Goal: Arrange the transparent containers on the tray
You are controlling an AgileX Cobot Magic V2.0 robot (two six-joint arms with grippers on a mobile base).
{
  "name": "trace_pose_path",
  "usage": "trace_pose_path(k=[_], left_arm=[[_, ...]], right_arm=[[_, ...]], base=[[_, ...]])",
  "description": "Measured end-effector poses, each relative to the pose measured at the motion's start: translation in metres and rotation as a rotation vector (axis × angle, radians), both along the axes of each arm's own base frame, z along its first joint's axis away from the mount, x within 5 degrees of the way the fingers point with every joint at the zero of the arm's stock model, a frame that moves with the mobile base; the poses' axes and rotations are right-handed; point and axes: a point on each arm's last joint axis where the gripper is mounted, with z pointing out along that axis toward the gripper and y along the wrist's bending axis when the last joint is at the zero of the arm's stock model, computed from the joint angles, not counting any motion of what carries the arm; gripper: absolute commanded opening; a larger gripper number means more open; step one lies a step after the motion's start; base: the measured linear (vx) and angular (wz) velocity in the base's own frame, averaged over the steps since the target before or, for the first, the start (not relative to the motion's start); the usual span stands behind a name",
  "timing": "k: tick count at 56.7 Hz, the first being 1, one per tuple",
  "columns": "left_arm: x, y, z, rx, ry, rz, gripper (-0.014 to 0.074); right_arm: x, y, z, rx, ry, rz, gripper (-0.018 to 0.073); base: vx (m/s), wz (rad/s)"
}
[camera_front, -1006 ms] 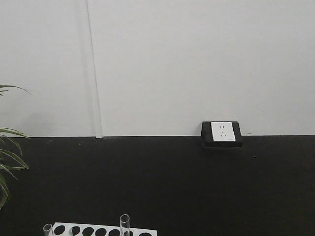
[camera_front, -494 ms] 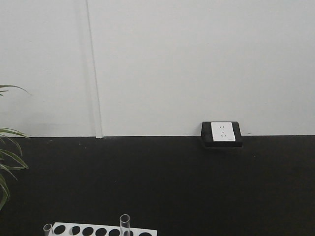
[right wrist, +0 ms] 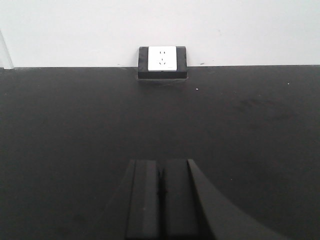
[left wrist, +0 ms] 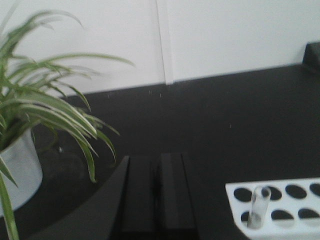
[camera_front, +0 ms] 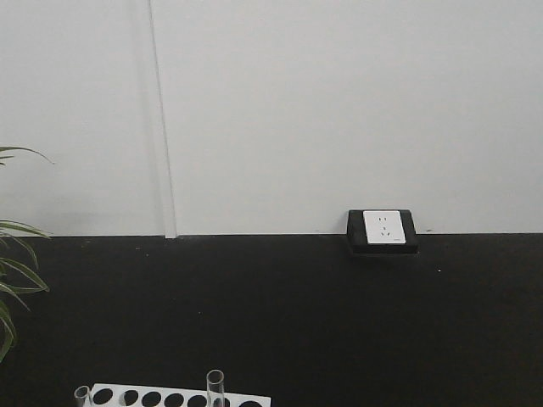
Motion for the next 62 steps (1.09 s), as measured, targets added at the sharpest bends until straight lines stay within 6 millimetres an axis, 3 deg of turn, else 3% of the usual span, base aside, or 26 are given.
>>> trace_pose_path(k=[10, 22, 33, 49, 62], left_arm=[[0.022, -0.002, -0.017, 0.010, 0.109, -0.006, 0.0459], [0.042, -0.005, -0.036, 0.015, 0.203, -0.022, 0.0475], [0.048, -0.015, -0.052, 0.011, 0.216, -0.088, 0.0475], [0.035, -0.031, -0.092, -0.021, 0.151, -0.220, 0.0475], [0.043, -0.036, -0.104, -0.042, 0.132, -0.258, 0.0497]], right_arm=[[0.000, 0.000, 0.001, 0.000, -0.007, 0.001, 0.0332], [0.000, 0.000, 0.001, 0.002, -0.007, 0.001, 0.0457], [0.000, 0.000, 0.001, 0.002, -0.007, 0.000, 0.0472], [0.000, 0.000, 0.001, 0.002, -0.007, 0.000, 0.0472], [0.000, 0.000, 0.001, 0.002, -0.007, 0.000, 0.0472]], base=[[0.00, 0.00], [0.00, 0.00], [0.00, 0.00], [0.00, 0.00], [0.00, 0.00]])
